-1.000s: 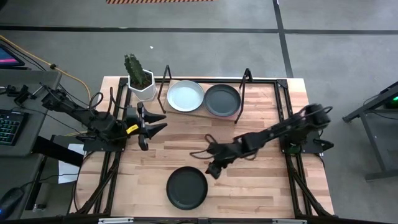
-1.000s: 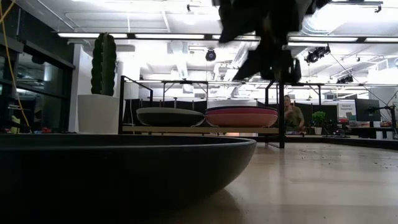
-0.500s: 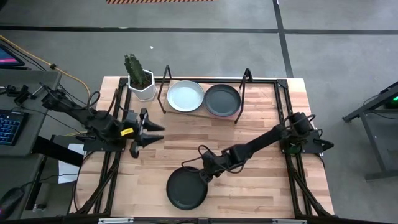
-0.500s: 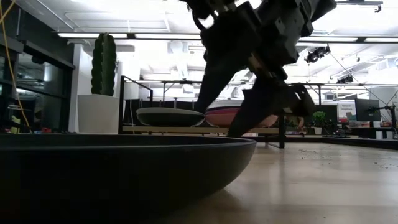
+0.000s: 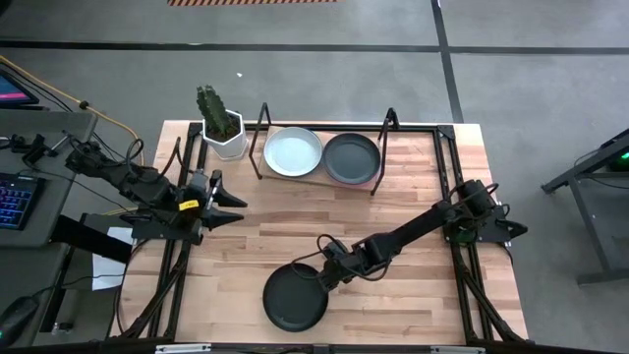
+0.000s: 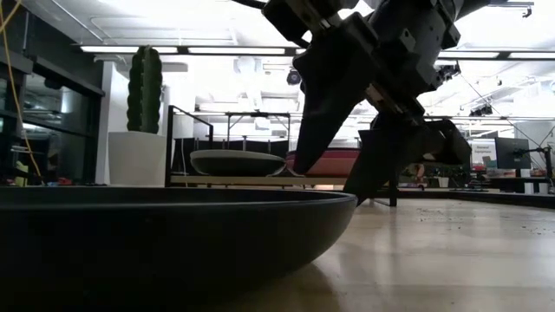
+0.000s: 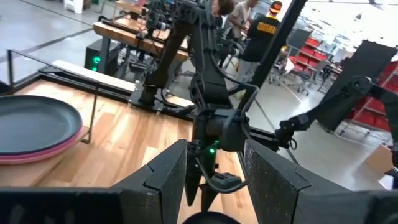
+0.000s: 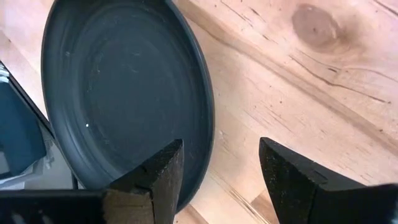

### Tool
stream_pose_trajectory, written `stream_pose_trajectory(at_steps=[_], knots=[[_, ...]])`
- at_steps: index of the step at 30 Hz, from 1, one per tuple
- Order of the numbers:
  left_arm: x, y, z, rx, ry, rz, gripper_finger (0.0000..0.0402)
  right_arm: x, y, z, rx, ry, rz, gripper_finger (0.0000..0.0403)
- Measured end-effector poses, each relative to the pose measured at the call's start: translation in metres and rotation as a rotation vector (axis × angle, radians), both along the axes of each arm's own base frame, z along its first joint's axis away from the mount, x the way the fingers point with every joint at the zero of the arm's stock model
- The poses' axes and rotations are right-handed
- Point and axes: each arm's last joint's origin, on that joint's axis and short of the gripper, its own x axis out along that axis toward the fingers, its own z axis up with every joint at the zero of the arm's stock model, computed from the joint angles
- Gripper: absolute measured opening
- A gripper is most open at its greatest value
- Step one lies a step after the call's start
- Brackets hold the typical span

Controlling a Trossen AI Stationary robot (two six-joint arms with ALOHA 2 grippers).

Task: Place and stack plates onto a shelf
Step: Stack the black plate on top of the white plate on the shelf

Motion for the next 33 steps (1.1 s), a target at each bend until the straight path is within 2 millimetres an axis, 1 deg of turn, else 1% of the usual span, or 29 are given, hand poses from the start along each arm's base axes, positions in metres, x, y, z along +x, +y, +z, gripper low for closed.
stream_pose_trajectory(at_steps=[5,13,19,27,33], knots=[[-0.001,0.001,-0.001,0.016,0.011,0.022,0.0152,0.000,-0.001,0.000,-0.001,0.000,-0.001,0.0193],[0.004,-0.001,-0.005,0.036,0.040,0.029,0.0152,0.000,-0.001,0.000,0.004,0.002,0.003,0.0193],[0.005,-0.001,-0.005,0.086,0.037,0.025,0.0152,0.000,-0.001,0.000,-0.007,-0.004,-0.004,0.0193],[0.006,0.000,-0.005,0.090,0.037,0.088,0.0152,0.000,-0.001,0.000,-0.009,-0.004,-0.005,0.0193],[0.006,0.001,-0.005,0.090,0.032,0.119,0.0152,0.003,0.000,-0.016,-0.015,0.021,-0.003,0.0193]])
